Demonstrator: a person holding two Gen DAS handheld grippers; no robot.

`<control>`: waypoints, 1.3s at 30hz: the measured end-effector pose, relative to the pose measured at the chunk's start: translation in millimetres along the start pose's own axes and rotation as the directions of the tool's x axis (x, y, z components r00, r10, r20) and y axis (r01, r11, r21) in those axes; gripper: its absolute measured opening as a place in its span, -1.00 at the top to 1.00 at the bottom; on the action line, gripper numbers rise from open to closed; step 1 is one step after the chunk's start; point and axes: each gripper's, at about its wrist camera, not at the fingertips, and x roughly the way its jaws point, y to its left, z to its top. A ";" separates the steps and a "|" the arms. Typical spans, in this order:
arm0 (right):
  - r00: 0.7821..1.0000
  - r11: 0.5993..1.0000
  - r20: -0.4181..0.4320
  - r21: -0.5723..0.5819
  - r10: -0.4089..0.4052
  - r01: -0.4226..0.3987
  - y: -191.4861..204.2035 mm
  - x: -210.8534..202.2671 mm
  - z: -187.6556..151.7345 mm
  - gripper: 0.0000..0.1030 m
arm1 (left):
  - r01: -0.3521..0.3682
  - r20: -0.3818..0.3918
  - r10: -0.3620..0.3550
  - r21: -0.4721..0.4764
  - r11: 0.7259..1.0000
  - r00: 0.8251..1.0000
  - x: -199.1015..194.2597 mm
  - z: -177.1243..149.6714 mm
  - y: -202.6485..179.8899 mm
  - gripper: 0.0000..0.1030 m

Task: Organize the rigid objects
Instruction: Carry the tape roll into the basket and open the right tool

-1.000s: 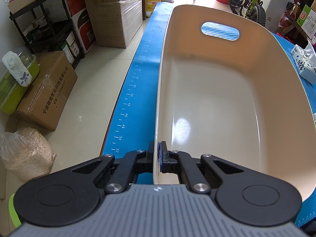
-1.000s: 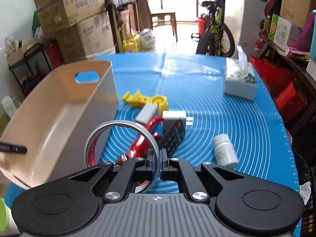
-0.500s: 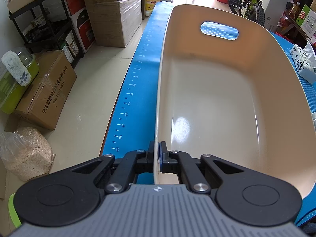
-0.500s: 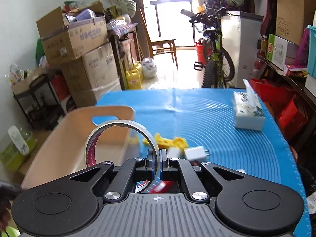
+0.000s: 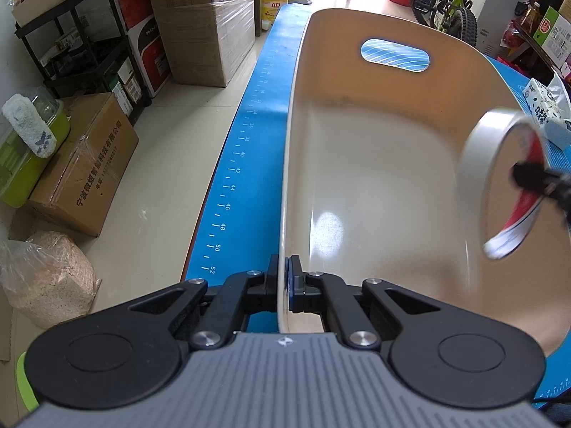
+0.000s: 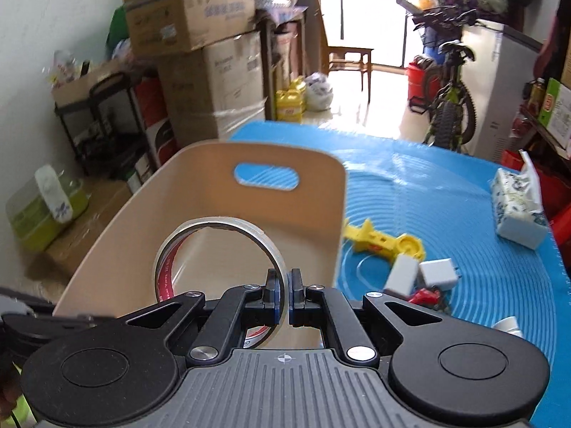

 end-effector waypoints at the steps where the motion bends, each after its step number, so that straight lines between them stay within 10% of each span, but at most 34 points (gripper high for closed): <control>1: 1.000 1.000 -0.018 -0.018 0.003 -0.003 3.5 4.3 -3.2 0.69 | 0.000 0.000 0.000 0.000 1.000 1.000 0.0 0.0 -0.1 0.91; 6: 0.997 0.998 -0.072 -0.055 -0.003 -0.001 11.3 15.7 -11.8 0.64 | -0.002 0.001 0.002 0.003 1.000 1.000 -0.4 0.0 -1.0 0.91; 10: 0.997 0.997 -0.061 -0.060 0.042 -0.046 9.4 8.9 -11.0 0.09 | 0.000 0.000 0.000 0.000 1.000 1.000 0.0 0.9 -0.4 0.91; 22: 0.993 0.992 0.024 0.047 0.114 -0.115 -20.5 -27.6 0.9 -0.45 | -0.003 0.000 0.003 0.001 1.000 1.000 -0.3 0.7 -0.7 0.90; 39: 0.982 0.960 0.104 0.252 -0.155 0.125 -151.1 -76.6 -26.1 -0.80 | -0.010 -0.002 0.010 -0.003 1.000 1.000 0.4 0.5 -1.2 0.89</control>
